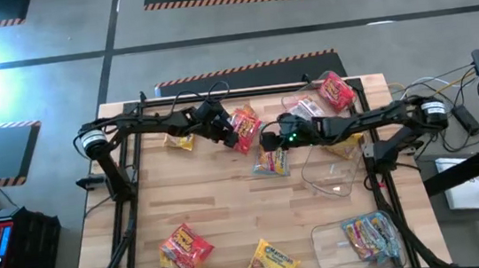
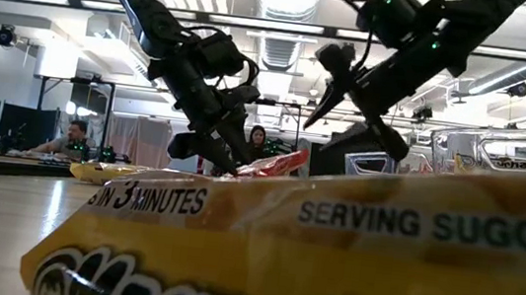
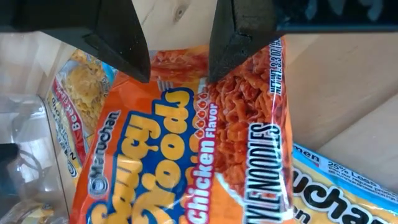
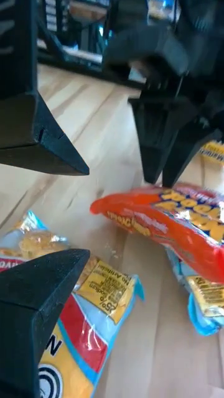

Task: Sort Maruchan noodles
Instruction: Put the orange noodle pack into the top transparent bin

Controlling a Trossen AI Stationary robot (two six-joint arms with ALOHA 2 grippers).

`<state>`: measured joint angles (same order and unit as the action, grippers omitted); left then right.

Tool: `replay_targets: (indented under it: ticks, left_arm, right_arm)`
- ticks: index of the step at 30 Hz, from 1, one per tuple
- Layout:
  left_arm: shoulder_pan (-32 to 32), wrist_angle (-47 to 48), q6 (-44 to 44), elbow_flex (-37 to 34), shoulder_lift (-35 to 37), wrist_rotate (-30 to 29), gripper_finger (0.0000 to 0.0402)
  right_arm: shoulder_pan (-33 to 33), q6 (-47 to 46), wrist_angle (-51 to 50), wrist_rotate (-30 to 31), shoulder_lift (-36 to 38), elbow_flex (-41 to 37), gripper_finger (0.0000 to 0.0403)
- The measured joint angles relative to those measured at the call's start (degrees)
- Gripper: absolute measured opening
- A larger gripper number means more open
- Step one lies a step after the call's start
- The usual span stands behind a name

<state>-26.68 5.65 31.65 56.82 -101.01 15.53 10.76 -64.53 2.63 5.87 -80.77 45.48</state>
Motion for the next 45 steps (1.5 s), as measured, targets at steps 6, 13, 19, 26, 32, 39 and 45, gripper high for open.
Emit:
replay_targets:
  ticks: [6,13,19,26,32,39,45]
  left_arm:
    - [-0.07,0.59,-1.41,0.0,0.0,0.0,0.0146]
    - [-0.48,2.34,-2.82,0.0,0.0,0.0,0.0146]
    - [-0.62,2.95,-3.54,0.0,0.0,0.02,0.0146]
    - [-1.05,3.17,-3.71,-0.28,0.0,0.09,0.0146]
    - [-1.18,3.38,-3.72,-0.39,0.0,0.84,0.0146]
    - [-1.21,3.43,-4.15,-0.4,-0.2,2.0,0.0146]
    - [-1.27,2.86,-4.18,-0.44,-1.91,3.66,0.0145]
  right_arm:
    - [0.02,4.57,2.84,0.24,-5.75,3.37,0.0192]
    - [0.13,6.76,2.36,0.22,-13.62,9.0,0.0192]
    - [0.13,8.91,1.92,0.27,-16.97,12.41,0.0192]
    - [0.13,8.28,1.82,1.72,-17.57,11.6,0.0192]
    - [0.38,8.16,1.16,5.69,-17.63,11.4,0.0192]
    - [2.0,8.03,6.1,6.27,-20.16,11.37,0.0192]
    - [2.6,6.75,9.91,6.25,-23.96,11.34,0.0192]
